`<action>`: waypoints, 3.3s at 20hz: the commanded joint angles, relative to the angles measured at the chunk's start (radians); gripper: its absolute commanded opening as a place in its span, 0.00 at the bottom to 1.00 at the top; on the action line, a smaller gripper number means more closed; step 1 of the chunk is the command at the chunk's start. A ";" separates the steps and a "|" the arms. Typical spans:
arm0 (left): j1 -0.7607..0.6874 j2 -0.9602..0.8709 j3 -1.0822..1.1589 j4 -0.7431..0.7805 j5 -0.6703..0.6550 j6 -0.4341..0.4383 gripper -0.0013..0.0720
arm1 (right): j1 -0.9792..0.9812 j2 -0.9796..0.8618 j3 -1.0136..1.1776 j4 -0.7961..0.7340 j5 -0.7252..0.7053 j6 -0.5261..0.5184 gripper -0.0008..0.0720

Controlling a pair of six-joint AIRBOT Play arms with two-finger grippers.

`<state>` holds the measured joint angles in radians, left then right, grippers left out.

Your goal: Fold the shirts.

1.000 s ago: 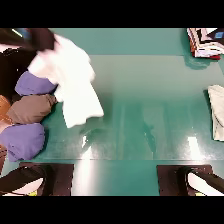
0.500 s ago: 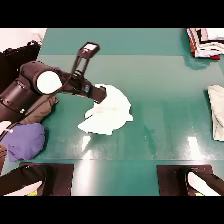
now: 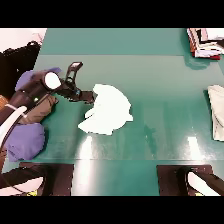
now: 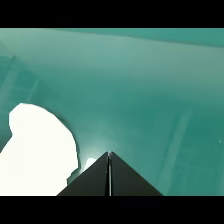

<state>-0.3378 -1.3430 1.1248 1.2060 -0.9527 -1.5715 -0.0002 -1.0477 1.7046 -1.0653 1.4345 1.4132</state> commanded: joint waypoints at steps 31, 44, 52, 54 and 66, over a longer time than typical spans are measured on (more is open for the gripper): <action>0.012 -0.073 0.257 0.124 -0.126 0.165 0.05 | 0.747 -0.560 -0.685 0.576 -0.633 -0.158 0.71; 0.012 0.150 0.330 0.337 -0.196 0.158 0.05 | 0.545 -0.331 -0.610 0.085 -0.451 0.053 0.03; 0.012 0.404 0.421 0.339 -0.148 0.193 0.05 | 0.185 0.089 -0.607 -0.009 -0.388 0.070 0.03; 0.012 0.432 0.432 0.340 -0.128 0.202 0.05 | 0.137 0.167 -0.591 -0.010 -0.388 0.045 0.03; 0.012 0.444 0.752 0.230 -0.272 0.243 0.05 | 0.010 0.159 -0.046 -0.011 -0.129 -0.009 0.03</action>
<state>-0.3267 -0.8974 1.8328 1.5040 -1.1519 -1.3293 0.0227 -0.8516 1.5467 -1.0744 1.1889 1.4097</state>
